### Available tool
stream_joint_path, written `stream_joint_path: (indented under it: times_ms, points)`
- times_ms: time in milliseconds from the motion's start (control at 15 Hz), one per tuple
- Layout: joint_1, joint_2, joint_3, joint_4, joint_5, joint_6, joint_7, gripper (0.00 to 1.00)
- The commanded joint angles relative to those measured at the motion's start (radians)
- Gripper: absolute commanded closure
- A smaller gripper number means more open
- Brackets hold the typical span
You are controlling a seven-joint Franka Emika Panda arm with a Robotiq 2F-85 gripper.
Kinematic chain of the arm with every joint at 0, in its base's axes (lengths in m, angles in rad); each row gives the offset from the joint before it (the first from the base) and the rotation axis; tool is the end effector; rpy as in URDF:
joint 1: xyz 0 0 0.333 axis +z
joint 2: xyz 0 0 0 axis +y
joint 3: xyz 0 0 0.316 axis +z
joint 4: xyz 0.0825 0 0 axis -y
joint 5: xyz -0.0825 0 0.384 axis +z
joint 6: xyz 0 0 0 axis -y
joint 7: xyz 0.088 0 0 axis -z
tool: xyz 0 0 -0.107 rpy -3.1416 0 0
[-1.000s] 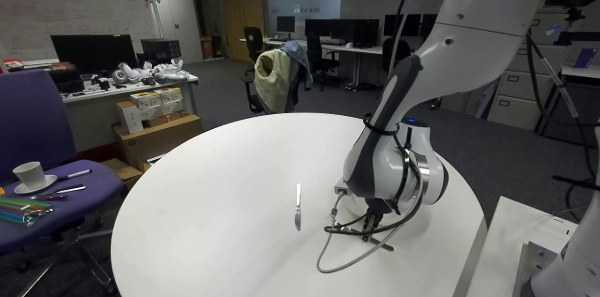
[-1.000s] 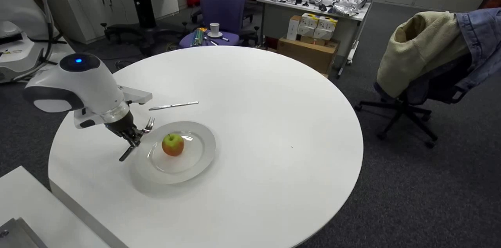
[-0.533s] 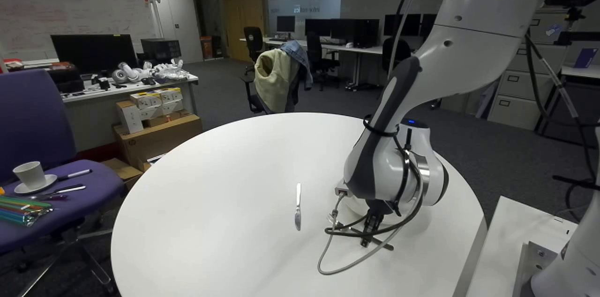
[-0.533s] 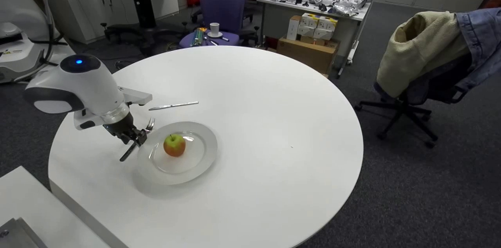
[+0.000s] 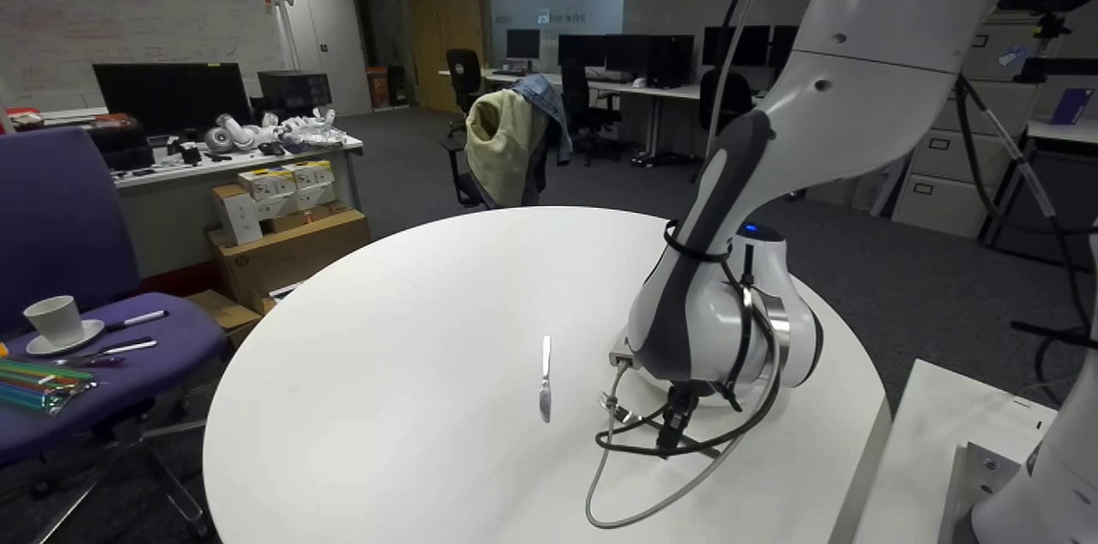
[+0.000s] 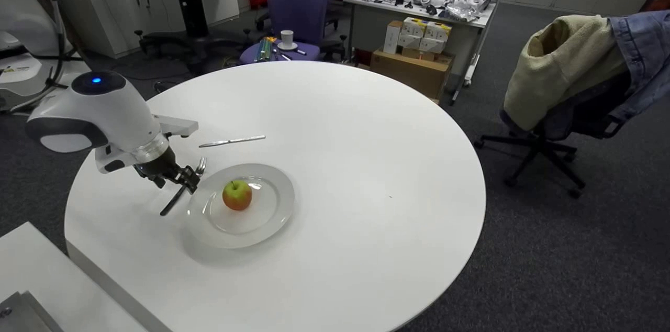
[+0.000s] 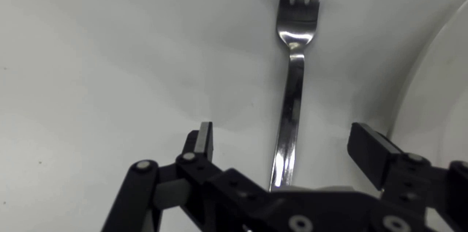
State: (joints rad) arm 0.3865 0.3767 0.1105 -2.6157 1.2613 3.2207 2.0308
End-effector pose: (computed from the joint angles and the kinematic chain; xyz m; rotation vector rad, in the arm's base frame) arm 0.3710 0.1029 0.1320 -0.4862 2.9241 0.0328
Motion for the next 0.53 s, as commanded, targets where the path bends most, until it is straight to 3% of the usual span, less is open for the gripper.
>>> stream_joint_path:
  times_ms: [0, 467]
  points:
    - [-0.014, -0.017, 0.022, -0.003, -0.022, 0.049, -0.028, 0.00]
    - [-0.015, -0.031, 0.033, -0.001, -0.050, 0.077, -0.035, 0.00]
